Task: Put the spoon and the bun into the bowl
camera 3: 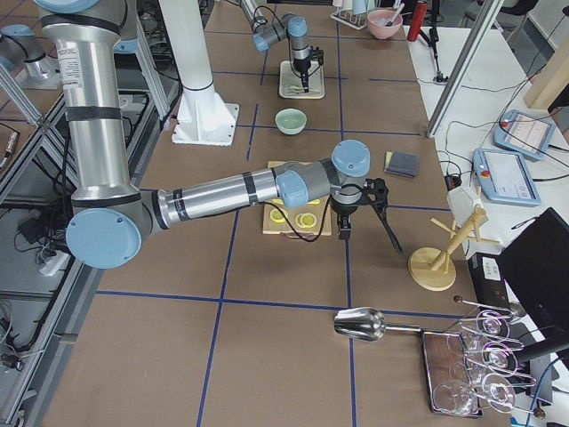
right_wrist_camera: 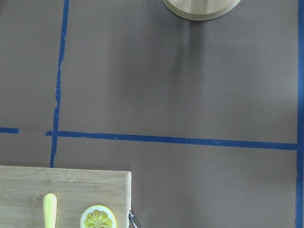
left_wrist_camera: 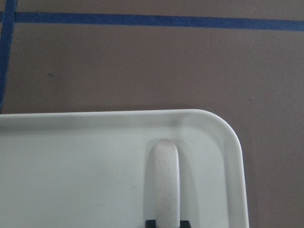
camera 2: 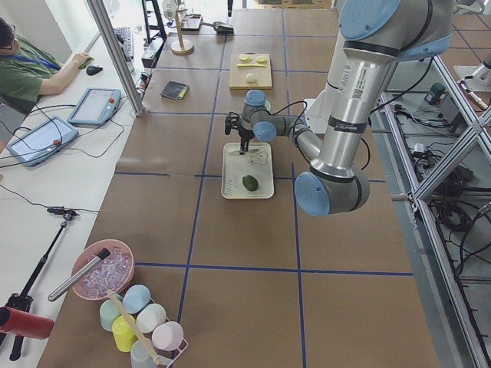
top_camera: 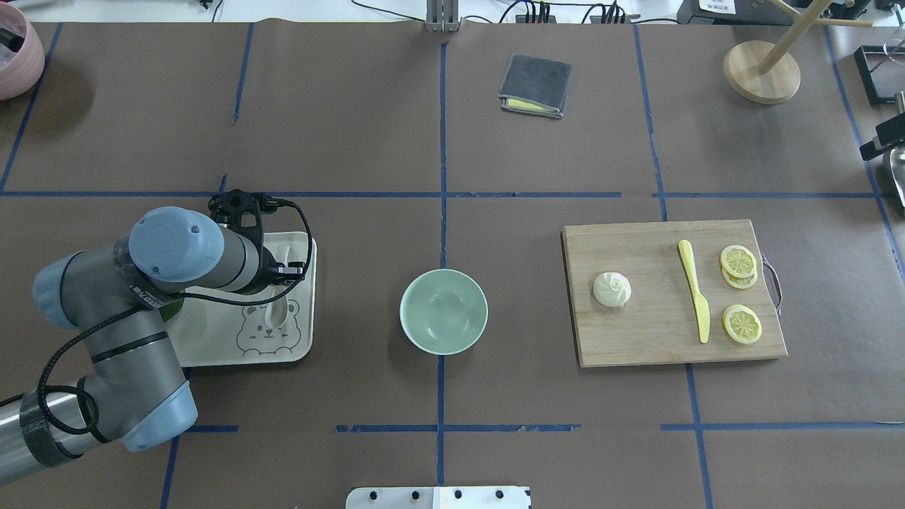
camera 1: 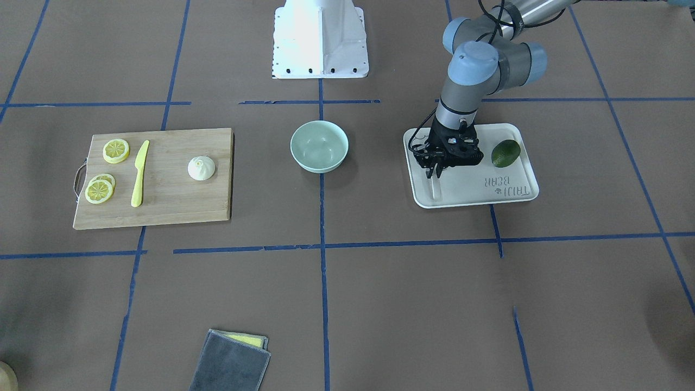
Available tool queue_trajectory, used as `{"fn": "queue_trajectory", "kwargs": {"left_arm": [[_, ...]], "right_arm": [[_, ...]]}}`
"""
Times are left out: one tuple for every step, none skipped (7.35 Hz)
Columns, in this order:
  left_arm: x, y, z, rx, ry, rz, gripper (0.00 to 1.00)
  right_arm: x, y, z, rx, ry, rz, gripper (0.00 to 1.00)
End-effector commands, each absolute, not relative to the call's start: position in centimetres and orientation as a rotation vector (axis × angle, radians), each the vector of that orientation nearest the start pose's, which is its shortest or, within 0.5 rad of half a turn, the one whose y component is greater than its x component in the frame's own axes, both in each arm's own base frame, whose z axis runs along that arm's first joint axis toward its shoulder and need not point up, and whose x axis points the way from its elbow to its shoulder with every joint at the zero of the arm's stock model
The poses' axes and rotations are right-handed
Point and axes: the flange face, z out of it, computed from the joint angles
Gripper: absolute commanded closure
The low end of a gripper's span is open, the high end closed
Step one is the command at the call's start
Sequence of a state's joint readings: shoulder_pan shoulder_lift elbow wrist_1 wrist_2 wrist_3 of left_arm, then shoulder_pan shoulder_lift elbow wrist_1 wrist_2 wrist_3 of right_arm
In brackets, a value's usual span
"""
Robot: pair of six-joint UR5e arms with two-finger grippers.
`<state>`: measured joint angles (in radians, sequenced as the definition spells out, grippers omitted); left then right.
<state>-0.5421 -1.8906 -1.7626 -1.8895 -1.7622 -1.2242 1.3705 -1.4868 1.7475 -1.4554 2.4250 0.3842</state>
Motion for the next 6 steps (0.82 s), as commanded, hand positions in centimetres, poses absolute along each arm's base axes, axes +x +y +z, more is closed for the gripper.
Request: {"fn": "queue_trajectory", "kwargs": {"left_arm": [[44.9,-41.5,35.0,0.216,0.853,-0.112,1.00],[43.1,-41.9,34.0,0.232,0.871,-0.129,1.00],[42.6,-42.8,33.2,0.236,0.883,-0.156,1.00],[42.8,-43.1,31.6,0.229,0.912,-0.191,1.00],[43.7,-43.6,29.5,0.190,0.954,-0.293,1.00],[44.3,-43.8,27.2,0.172,0.997,-0.343,1.00]], "right_arm": [[-6.6,-53.7,49.3,0.074,-0.920,0.044,0.00],[-8.2,-53.2,47.9,0.061,-0.929,0.050,0.00],[-10.4,-52.4,45.9,0.046,-0.937,0.070,0.00],[-12.5,-51.5,43.8,0.054,-0.944,0.090,0.00],[-15.5,-50.7,42.5,0.072,-0.946,0.120,0.00],[-19.7,-49.6,41.7,0.089,-0.946,0.136,0.00]]}}
